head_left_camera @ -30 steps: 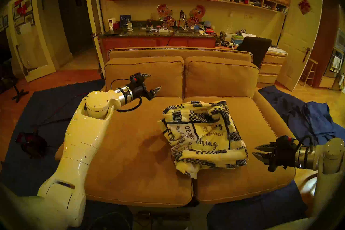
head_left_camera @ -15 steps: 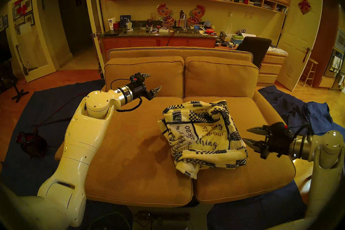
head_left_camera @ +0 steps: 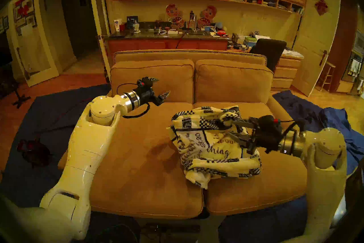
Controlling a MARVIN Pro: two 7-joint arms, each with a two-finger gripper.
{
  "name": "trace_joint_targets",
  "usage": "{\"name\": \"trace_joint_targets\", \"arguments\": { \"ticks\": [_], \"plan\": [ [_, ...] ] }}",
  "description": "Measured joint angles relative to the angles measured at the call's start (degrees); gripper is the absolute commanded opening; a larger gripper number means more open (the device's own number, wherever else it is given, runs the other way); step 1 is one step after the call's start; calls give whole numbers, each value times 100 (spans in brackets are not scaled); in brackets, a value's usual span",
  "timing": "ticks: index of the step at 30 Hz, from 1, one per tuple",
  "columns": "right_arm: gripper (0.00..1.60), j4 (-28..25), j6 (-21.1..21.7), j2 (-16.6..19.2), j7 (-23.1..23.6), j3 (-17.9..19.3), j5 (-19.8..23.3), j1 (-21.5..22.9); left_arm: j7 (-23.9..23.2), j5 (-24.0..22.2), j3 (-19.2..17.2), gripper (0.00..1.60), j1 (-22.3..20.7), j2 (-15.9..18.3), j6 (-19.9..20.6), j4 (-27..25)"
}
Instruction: Fold the blanket in half twice
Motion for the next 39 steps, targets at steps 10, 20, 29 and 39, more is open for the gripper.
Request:
{"name": "trace_joint_targets", "arguments": {
  "ticks": [10, 20, 29, 39],
  "plan": [
    [160, 520, -31, -280, -367, -990, -405, 582, -2, 5, -4, 160, 0, -4, 0, 0],
    [160, 1001, 183, -221, -586, -1770, -667, 1164, -4, 11, -7, 160, 0, -7, 0, 0],
    [160, 1392, 143, -125, -513, -2072, -840, 1590, -7, 16, -9, 160, 0, -9, -1, 0],
    [160, 1914, -310, -217, -689, -2633, -1167, 2067, -10, 21, -12, 160, 0, -12, -1, 0]
  ]
}}
